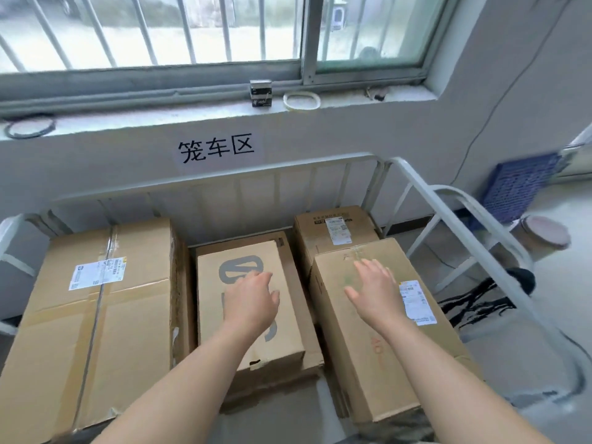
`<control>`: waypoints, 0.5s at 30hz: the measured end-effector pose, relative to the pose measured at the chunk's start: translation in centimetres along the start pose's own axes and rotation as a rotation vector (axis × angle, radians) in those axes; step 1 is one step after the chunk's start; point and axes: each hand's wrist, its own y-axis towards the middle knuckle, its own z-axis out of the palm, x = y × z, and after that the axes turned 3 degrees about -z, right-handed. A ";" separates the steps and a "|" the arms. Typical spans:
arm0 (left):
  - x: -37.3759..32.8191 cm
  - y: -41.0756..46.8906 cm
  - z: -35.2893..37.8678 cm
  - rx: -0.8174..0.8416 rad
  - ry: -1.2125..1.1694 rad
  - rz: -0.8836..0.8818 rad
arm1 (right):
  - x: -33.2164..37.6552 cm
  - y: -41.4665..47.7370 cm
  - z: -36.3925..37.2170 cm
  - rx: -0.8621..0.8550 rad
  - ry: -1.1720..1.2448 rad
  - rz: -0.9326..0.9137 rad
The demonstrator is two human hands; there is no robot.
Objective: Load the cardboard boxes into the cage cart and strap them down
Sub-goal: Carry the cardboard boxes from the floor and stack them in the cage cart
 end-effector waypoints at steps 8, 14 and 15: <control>-10.8 -2.3 -1.6 -0.033 0.002 0.199 | -9.5 -3.1 -7.7 -0.115 -0.010 0.017; -19.6 -4.8 1.4 0.013 -0.042 0.185 | -18.8 -4.4 -11.0 -0.129 0.022 0.017; -21.2 -5.2 2.2 0.025 -0.055 0.185 | -20.6 -4.4 -11.3 -0.132 0.028 0.011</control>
